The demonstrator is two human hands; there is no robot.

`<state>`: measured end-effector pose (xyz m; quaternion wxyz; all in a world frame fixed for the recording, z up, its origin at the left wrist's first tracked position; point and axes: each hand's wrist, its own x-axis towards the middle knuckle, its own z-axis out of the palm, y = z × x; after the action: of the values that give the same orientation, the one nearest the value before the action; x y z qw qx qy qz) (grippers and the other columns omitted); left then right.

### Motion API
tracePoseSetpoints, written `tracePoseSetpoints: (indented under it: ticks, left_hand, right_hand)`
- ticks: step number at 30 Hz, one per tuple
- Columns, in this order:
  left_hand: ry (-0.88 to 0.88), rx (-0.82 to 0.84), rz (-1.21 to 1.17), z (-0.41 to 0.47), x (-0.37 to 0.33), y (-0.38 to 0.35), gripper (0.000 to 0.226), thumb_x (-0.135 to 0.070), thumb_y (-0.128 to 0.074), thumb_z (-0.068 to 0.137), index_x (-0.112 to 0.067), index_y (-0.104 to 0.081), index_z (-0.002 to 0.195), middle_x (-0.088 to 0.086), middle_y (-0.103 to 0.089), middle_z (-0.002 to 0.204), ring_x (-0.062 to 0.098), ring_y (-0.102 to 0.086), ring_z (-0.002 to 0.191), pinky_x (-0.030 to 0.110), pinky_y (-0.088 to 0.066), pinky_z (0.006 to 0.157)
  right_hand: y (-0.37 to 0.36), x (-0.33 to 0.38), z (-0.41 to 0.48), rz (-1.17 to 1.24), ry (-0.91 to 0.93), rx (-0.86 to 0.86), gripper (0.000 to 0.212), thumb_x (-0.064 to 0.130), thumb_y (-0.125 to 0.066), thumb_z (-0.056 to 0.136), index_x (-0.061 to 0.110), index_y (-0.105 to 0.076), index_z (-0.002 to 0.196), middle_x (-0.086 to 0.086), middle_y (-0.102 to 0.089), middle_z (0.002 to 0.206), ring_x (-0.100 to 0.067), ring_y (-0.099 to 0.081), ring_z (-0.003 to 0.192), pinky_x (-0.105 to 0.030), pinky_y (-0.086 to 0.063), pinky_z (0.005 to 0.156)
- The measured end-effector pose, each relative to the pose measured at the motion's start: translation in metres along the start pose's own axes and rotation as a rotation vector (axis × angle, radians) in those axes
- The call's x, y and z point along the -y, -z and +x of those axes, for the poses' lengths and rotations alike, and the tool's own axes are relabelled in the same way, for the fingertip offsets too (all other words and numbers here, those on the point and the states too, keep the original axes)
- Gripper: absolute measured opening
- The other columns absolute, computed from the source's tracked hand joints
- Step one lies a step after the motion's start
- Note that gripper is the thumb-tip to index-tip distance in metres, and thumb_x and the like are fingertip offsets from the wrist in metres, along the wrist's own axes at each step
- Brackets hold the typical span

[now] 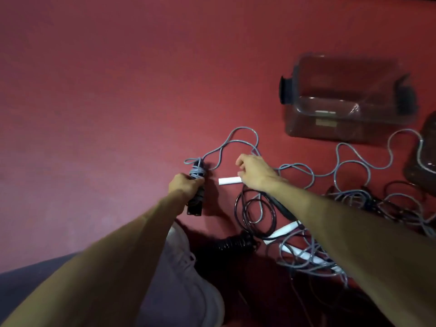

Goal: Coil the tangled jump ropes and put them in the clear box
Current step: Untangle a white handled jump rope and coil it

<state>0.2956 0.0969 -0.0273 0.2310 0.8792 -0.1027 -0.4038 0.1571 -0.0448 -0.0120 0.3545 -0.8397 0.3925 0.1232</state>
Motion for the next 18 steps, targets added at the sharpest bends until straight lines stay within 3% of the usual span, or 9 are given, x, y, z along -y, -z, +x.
tracePoseSetpoints:
  ticks: [2,5,8,11,14,16,18]
  left_hand:
    - [0.064,-0.031,0.022,0.007,0.012,-0.009,0.038,-0.035,-0.068,0.087,0.001,-0.071,0.100,0.018,-0.070,0.099,0.030,-0.066,0.094,0.033,-0.047,0.074]
    - [0.105,-0.078,0.037,0.011,0.021,-0.018,0.049,-0.038,-0.069,0.085,0.003,-0.062,0.109,0.021,-0.067,0.112,0.035,-0.063,0.105,0.036,-0.047,0.078]
    - [0.145,-0.106,0.076,0.005,0.017,-0.018,0.056,-0.039,-0.067,0.086,0.004,-0.051,0.118,0.021,-0.061,0.119,0.038,-0.059,0.111,0.038,-0.047,0.083]
    - [0.186,-0.244,0.165,-0.016,0.001,-0.008,0.061,-0.035,-0.069,0.085,0.003,-0.044,0.125,0.023,-0.048,0.131,0.039,-0.047,0.124,0.042,-0.042,0.100]
    - [-0.111,-0.387,0.087,-0.044,-0.025,0.007,0.045,-0.017,-0.062,0.087,0.001,-0.047,0.125,0.024,-0.043,0.129,0.039,-0.041,0.122,0.041,-0.035,0.100]
    - [-0.393,-0.356,0.052,-0.068,-0.052,0.015,0.034,-0.008,-0.057,0.086,-0.003,-0.055,0.119,0.020,-0.050,0.119,0.035,-0.047,0.112,0.034,-0.035,0.094]
    - [-0.522,-0.223,0.019,-0.093,-0.086,0.016,0.023,-0.013,-0.054,0.091,-0.004,-0.063,0.110,0.016,-0.061,0.111,0.032,-0.055,0.103,0.032,-0.039,0.087]
  right_hand:
    - [-0.016,-0.010,0.007,-0.157,0.017,0.061,0.029,0.020,-0.061,0.088,0.013,-0.057,0.116,-0.009,-0.055,0.120,-0.028,-0.050,0.117,-0.036,-0.039,0.101]
    - [-0.029,-0.018,0.008,-0.379,0.043,0.050,0.025,0.023,-0.061,0.089,0.017,-0.056,0.113,-0.006,-0.050,0.120,-0.026,-0.044,0.119,-0.038,-0.030,0.101]
    - [-0.024,-0.019,0.005,-0.343,0.028,0.038,0.023,0.021,-0.059,0.092,0.014,-0.055,0.114,-0.009,-0.052,0.121,-0.029,-0.049,0.118,-0.040,-0.033,0.101]
    - [-0.003,-0.019,-0.006,-0.143,0.055,0.014,0.017,0.017,-0.059,0.093,0.011,-0.052,0.108,-0.013,-0.058,0.111,-0.032,-0.057,0.103,-0.039,-0.044,0.087]
    - [0.030,-0.013,-0.027,0.051,0.104,-0.026,0.014,0.015,-0.065,0.089,0.013,-0.056,0.100,-0.010,-0.062,0.089,-0.025,-0.055,0.080,-0.033,-0.039,0.069]
    - [0.057,-0.006,-0.049,0.173,0.138,-0.068,0.017,0.014,-0.073,0.082,0.017,-0.060,0.091,-0.001,-0.058,0.076,-0.019,-0.051,0.070,-0.028,-0.039,0.065]
    - [0.085,0.001,-0.074,0.224,0.185,-0.128,0.023,0.013,-0.080,0.074,0.022,-0.061,0.083,0.004,-0.057,0.070,-0.014,-0.051,0.065,-0.021,-0.039,0.061]
